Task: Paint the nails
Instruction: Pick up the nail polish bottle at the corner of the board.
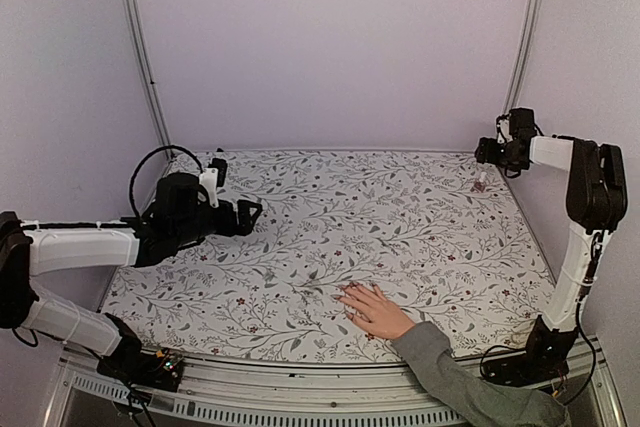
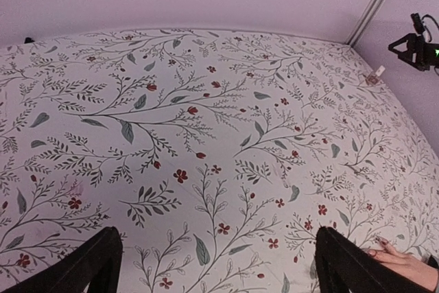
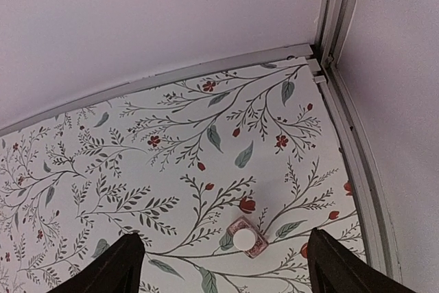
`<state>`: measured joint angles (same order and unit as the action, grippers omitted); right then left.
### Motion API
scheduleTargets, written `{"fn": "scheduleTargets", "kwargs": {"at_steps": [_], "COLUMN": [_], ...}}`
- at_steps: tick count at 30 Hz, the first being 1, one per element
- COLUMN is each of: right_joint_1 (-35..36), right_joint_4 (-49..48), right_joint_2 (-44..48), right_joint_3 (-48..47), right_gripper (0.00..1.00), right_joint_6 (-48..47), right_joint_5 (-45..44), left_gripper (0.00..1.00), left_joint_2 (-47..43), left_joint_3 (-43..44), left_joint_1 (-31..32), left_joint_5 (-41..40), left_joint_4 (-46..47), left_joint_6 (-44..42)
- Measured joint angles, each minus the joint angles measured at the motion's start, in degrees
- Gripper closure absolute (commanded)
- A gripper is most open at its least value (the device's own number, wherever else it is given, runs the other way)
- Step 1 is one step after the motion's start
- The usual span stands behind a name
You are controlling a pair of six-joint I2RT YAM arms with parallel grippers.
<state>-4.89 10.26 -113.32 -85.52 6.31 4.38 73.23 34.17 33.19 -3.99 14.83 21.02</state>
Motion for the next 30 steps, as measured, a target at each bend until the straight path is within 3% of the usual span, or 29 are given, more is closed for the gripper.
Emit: {"fn": "scheduleTargets", "kwargs": {"at_steps": [23,30], "right_joint_1": [0.00,0.00], "right_joint_4": [0.92,0.96], "right_joint_2": [-10.78,-13.62], "right_joint_3": [-3.30,-5.14], "right_gripper": [0.18,0.26], "right_joint_6": [-4.94,-6.60], "right_joint_5": [-0.39,0.35], "left_gripper": [0.00,0.00], "left_joint_2": [0.39,0.39], "left_joint_3": [-0.39,-0.39], "left_joint_1": [0.09,0.09], "left_joint_5": [-2.54,-2.69], "left_joint_4": [0.74,0.74], "left_joint_6": [-2.38,-2.49]}}
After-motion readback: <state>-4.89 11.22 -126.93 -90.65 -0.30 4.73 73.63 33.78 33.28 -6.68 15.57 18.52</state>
